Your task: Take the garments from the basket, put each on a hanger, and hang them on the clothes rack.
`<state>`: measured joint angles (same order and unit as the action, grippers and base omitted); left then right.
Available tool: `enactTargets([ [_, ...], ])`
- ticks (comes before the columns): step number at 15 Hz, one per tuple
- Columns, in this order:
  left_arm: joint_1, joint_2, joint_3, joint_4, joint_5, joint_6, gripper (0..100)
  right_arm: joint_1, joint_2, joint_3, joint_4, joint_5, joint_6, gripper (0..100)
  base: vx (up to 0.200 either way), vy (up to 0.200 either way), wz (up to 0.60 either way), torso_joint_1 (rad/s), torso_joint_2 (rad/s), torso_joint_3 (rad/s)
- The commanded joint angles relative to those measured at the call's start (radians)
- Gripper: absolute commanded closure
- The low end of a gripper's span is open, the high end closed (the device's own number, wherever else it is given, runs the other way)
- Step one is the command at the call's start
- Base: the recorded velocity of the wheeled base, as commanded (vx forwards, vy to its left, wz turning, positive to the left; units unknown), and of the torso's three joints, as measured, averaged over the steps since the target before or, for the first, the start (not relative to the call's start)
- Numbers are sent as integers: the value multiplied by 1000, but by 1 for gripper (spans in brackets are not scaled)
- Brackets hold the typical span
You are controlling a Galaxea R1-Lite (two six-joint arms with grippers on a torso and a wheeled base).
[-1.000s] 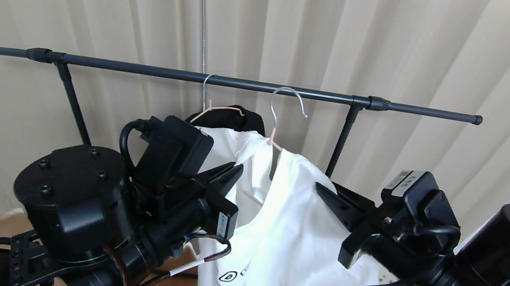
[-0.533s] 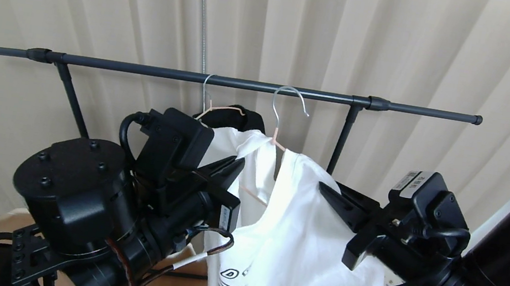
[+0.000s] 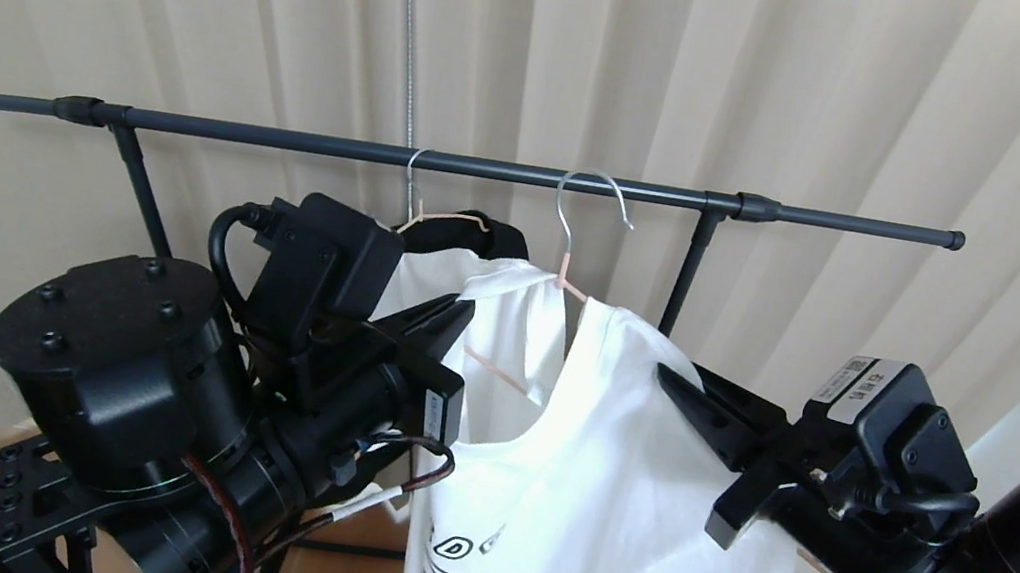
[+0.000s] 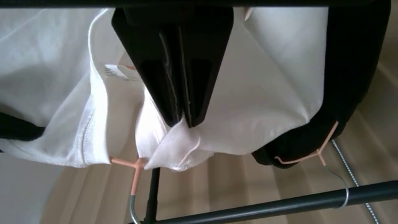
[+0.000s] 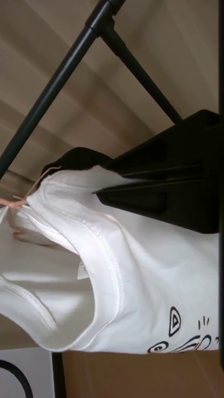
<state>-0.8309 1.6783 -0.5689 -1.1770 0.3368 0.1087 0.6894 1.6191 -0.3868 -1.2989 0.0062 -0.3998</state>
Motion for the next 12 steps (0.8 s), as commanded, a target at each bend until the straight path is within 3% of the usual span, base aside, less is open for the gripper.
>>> enactTargets([
  [1,-4,6,9,0,-1,-1,100,9,-4,0,-11,-5,-1,100,0,0,0,0,0,0],
  [12,-34,41,-5,22,1,-6,100,61,-25,2,-28,-6,1,100,0,0,0,0,0,0],
])
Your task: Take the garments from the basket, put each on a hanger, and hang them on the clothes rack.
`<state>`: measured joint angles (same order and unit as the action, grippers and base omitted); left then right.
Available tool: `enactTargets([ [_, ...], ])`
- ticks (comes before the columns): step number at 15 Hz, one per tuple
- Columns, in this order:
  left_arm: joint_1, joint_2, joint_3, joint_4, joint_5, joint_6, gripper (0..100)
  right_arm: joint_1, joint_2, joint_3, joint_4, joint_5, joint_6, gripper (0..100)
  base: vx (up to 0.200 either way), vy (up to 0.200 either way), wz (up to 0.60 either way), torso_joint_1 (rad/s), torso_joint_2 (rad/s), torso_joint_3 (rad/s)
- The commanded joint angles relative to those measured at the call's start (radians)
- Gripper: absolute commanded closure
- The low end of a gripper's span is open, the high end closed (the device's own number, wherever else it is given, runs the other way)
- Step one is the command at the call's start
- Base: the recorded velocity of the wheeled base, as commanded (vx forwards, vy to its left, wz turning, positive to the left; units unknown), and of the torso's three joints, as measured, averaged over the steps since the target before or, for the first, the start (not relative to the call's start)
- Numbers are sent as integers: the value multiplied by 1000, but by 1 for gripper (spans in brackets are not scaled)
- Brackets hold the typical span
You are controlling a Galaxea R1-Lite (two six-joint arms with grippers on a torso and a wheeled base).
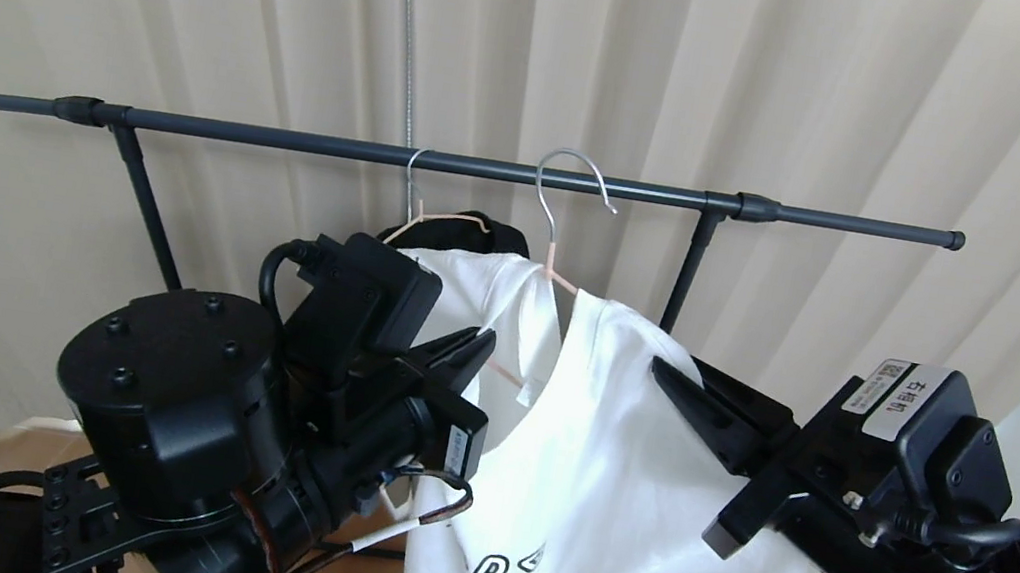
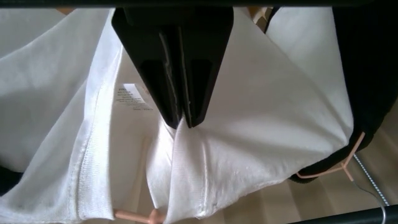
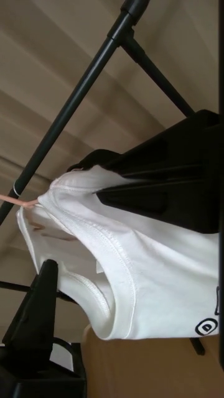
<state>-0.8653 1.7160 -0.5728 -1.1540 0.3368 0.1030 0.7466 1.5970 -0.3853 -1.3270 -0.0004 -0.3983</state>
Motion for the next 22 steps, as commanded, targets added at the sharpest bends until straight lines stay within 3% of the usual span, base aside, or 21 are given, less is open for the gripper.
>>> enactTargets([
  [1,0,7,-1,-1,1,1,100,4,-3,0,0,0,-1,100,0,0,0,0,0,0],
  [21,2,44,-38,-3,-1,1,100,31,-17,6,-1,0,-1,100,0,0,0,0,0,0],
  [22,0,44,-38,-3,-1,1,0,31,-17,6,-1,0,-1,100,0,0,0,0,0,0],
])
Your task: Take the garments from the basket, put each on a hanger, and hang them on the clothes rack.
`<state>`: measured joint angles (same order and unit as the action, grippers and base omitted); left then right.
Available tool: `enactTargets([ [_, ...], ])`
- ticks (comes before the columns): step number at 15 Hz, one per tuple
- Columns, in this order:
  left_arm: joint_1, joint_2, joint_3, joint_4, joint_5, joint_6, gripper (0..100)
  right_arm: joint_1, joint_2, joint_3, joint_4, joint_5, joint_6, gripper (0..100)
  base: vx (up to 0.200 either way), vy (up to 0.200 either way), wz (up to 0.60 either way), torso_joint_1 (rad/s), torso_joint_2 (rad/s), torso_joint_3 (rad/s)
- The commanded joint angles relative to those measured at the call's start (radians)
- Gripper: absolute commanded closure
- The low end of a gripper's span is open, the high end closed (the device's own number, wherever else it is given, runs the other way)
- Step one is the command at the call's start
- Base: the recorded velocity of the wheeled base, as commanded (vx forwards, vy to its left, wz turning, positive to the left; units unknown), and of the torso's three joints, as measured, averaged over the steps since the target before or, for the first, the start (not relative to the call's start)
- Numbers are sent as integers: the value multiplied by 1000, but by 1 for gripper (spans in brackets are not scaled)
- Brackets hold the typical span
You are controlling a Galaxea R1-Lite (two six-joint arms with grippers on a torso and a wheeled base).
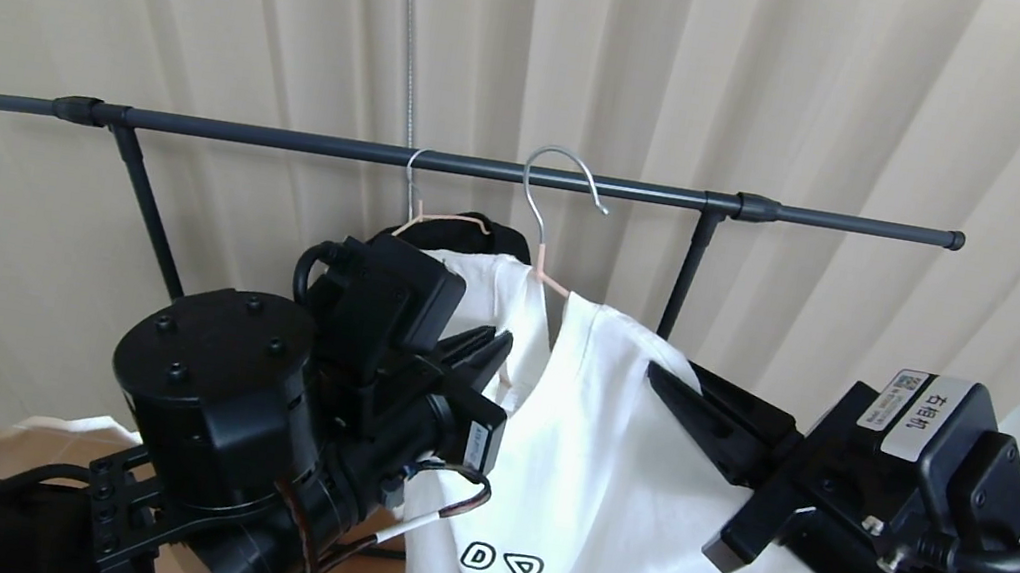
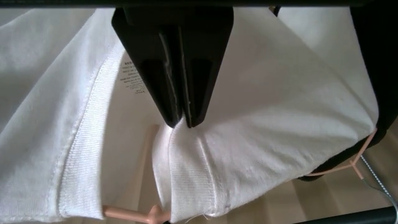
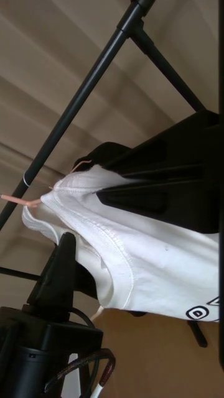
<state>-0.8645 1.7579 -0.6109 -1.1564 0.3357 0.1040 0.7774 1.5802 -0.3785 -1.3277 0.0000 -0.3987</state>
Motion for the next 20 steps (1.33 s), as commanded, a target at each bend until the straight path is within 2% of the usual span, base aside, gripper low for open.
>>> enactTargets([
  [1,-1,2,0,0,2,0,0,0,0,0,-1,0,0,100,0,0,0,0,0,0],
  [7,-1,-5,11,-6,2,2,0,0,0,1,-1,0,0,100,0,0,0,0,0,0],
  [13,27,-112,85,-6,0,2,0,-4,-28,0,1,8,4,100,0,0,0,0,0,0],
  [20,191,-244,186,-5,-17,-23,0,-4,-51,7,1,11,8,100,0,0,0,0,0,0],
])
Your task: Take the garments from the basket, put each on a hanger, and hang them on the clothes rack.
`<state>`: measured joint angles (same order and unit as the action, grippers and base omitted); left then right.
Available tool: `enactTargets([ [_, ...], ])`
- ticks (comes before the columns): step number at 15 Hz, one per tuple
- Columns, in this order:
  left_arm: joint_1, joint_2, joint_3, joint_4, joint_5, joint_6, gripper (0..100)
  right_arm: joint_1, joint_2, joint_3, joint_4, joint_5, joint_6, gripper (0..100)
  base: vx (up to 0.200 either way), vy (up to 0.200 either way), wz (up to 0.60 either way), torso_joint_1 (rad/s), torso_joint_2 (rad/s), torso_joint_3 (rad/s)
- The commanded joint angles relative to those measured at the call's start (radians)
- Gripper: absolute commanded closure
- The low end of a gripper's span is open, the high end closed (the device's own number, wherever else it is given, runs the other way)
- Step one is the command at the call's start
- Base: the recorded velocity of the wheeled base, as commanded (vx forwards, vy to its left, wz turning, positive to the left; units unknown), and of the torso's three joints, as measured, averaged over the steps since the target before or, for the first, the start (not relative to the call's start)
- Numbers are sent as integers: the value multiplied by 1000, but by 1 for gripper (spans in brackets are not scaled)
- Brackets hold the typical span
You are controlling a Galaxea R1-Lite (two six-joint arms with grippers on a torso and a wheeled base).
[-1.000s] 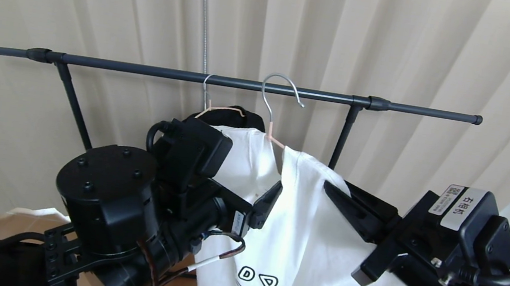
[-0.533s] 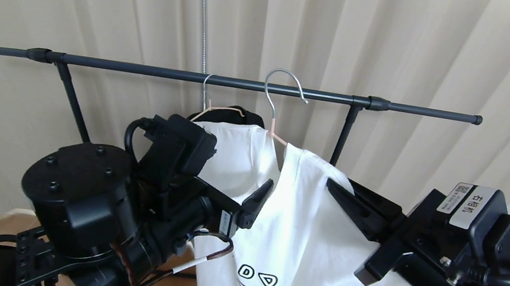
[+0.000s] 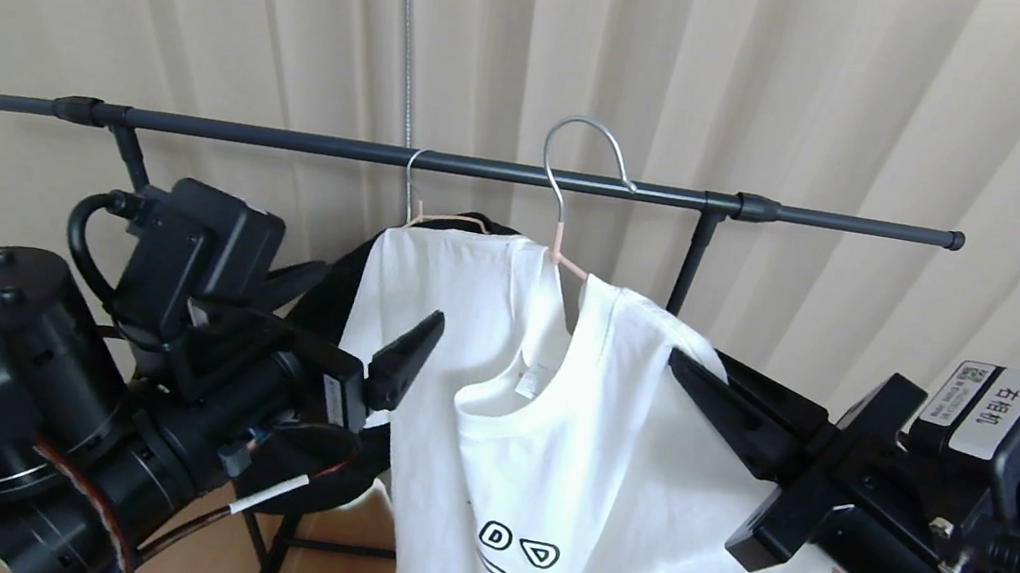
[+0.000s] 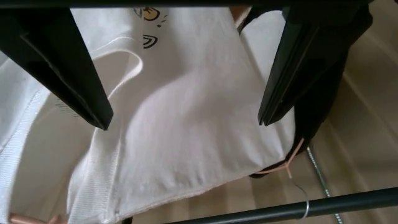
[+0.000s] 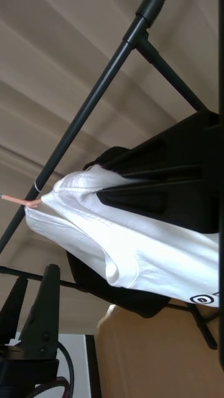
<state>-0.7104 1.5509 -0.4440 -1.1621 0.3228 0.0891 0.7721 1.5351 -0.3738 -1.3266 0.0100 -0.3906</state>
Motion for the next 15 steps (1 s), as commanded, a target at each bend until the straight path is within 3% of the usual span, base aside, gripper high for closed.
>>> enactTargets([
  [1,51,-38,24,1,-5,-16,0,1,-7,4,0,1,-1,100,0,0,0,0,0,0],
  [5,226,9,42,1,-110,-60,0,1,-12,9,0,1,-1,100,0,0,0,0,0,0],
  [9,279,67,39,-1,-148,-83,0,1,-38,15,1,39,-2,100,0,0,0,0,0,0],
  [13,371,66,70,-1,-326,-85,0,-20,-55,23,1,91,4,100,0,0,0,0,0,0],
  [15,402,61,88,-2,-373,-81,0,-34,-67,24,1,117,10,100,0,0,0,0,0,0],
])
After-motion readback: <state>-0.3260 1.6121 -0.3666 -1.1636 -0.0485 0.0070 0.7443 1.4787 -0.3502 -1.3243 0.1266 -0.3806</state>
